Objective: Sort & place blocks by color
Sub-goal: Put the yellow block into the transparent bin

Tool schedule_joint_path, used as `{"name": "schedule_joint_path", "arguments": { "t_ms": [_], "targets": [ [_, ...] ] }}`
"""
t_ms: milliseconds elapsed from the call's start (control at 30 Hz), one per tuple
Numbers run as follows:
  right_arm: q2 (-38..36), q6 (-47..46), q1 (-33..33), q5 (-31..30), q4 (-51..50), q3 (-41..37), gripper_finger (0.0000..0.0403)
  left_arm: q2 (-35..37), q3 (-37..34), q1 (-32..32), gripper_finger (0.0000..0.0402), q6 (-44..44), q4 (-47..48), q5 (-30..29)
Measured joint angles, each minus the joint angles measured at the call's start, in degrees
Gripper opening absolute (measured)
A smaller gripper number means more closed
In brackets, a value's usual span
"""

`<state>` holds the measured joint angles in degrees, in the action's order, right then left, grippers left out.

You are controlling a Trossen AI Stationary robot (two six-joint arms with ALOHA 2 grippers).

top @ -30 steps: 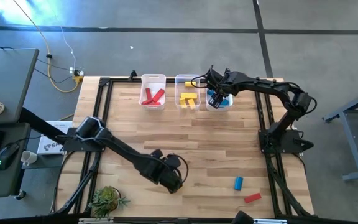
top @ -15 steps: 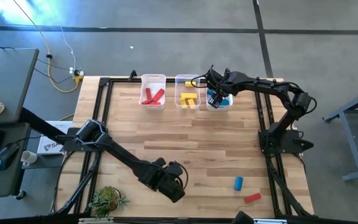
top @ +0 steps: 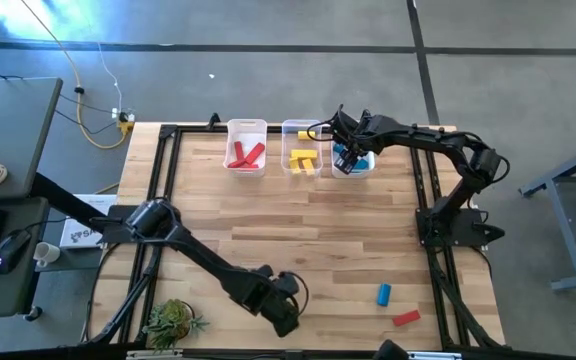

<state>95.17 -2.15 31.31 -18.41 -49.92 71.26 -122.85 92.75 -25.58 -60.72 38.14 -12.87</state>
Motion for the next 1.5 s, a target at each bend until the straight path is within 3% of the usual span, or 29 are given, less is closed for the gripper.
{"name": "schedule_joint_path", "arguments": {
  "t_ms": [567, 933, 1200, 1500],
  "targets": [
    [0.0, -0.3, -1.7, -0.1, 0.0, 0.0, 0.0211, -4.4, 0.0, 0.7, 0.0149, 2.1, -1.5, 2.4],
    [-0.3, 1.1, -6.6, -3.9, -6.8, 2.1, 0.0211, -4.3, 0.0, 1.0, 0.0025, 9.0, -1.4, 0.2],
    [-4.3, 0.6, -11.7, -3.6, -10.9, 4.9, 0.0211, -0.3, -0.1, 4.1, 0.0032, 15.8, 4.3, -3.1],
    [-13.1, -3.9, -18.0, 4.2, -15.1, 4.9, 0.0211, 5.3, -0.1, 12.0, 0.0032, 25.4, 7.4, -5.8]
  ]
}}
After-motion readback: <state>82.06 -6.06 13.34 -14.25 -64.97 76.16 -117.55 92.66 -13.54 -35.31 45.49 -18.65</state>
